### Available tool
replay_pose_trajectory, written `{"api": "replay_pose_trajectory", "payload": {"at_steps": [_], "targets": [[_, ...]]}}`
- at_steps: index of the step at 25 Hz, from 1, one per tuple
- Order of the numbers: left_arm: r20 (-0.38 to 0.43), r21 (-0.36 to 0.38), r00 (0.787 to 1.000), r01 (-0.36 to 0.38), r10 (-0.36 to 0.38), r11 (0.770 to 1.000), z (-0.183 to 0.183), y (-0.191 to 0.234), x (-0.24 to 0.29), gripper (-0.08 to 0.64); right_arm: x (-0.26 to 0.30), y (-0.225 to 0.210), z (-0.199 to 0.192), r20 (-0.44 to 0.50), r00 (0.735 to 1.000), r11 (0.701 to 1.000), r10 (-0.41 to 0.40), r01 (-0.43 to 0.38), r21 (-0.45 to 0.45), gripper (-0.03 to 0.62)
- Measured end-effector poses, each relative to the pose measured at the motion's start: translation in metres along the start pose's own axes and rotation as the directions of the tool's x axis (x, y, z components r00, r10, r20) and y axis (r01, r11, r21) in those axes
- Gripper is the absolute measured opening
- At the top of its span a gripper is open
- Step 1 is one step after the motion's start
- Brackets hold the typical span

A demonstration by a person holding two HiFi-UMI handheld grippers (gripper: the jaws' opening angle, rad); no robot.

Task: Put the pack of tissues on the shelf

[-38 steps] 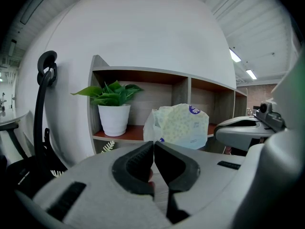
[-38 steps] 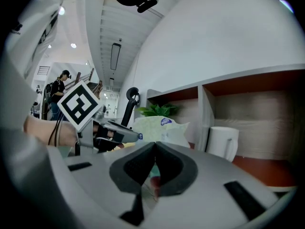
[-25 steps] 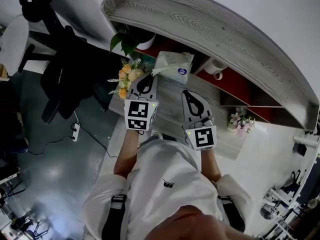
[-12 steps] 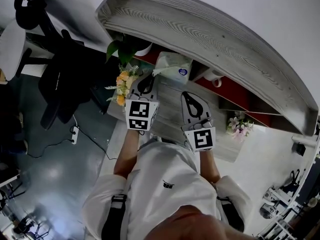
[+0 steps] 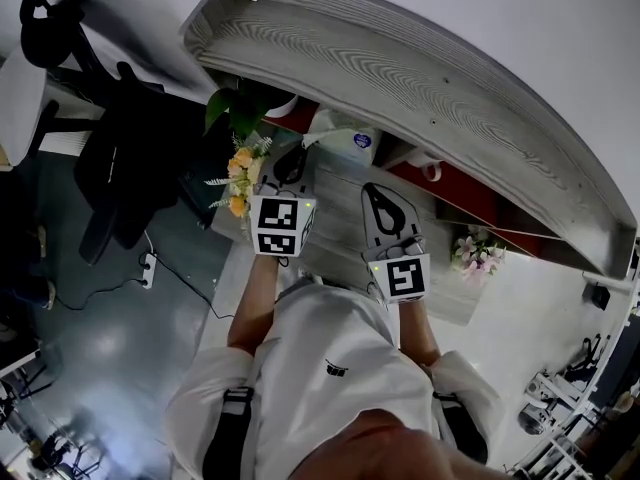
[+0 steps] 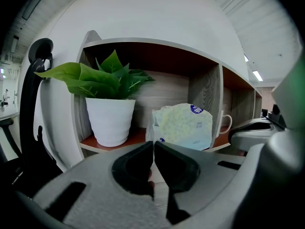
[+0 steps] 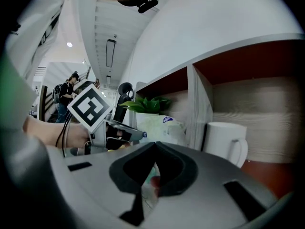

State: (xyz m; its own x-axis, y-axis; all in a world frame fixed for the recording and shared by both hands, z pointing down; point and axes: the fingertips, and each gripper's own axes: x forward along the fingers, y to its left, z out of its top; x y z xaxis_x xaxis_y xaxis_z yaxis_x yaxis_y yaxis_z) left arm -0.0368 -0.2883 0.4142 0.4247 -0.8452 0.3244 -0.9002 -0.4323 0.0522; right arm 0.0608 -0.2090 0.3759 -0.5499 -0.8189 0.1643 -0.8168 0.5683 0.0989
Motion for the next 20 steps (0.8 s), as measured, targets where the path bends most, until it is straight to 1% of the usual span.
{"api": "replay_pose_trajectory", "payload": {"at_steps": [11, 13, 14, 15, 20], "targets": [[0.001, 0.023, 1.0, -0.01, 0.01, 1.0, -0.001, 0.0, 0.0, 0.038, -0.001, 0.001, 0.0, 0.007, 1.0, 1.0, 0.006, -0.006, 0.005, 0.026], [0.001, 0.025, 1.0, -0.009, 0.009, 1.0, -0.002, -0.001, -0.002, 0.066, -0.002, 0.002, 0.0, 0.007, 1.0, 1.0, 0.007, -0.007, 0.002, 0.026], [0.001, 0.027, 1.0, -0.011, 0.011, 1.0, -0.002, -0.001, -0.003, 0.112, -0.002, 0.003, 0.001, 0.008, 1.0, 1.0, 0.008, -0.008, 0.001, 0.026], [0.002, 0.03, 1.0, -0.011, 0.011, 1.0, -0.001, -0.001, -0.004, 0.121, -0.003, 0.004, 0.001, 0.008, 1.0, 1.0, 0.007, -0.007, 0.001, 0.026], [0.007, 0.036, 1.0, -0.005, 0.005, 0.999, 0.002, -0.004, -0.01, 0.12, -0.008, 0.006, 0.004, 0.014, 1.0, 1.0, 0.002, -0.002, 0.005, 0.026]]}}
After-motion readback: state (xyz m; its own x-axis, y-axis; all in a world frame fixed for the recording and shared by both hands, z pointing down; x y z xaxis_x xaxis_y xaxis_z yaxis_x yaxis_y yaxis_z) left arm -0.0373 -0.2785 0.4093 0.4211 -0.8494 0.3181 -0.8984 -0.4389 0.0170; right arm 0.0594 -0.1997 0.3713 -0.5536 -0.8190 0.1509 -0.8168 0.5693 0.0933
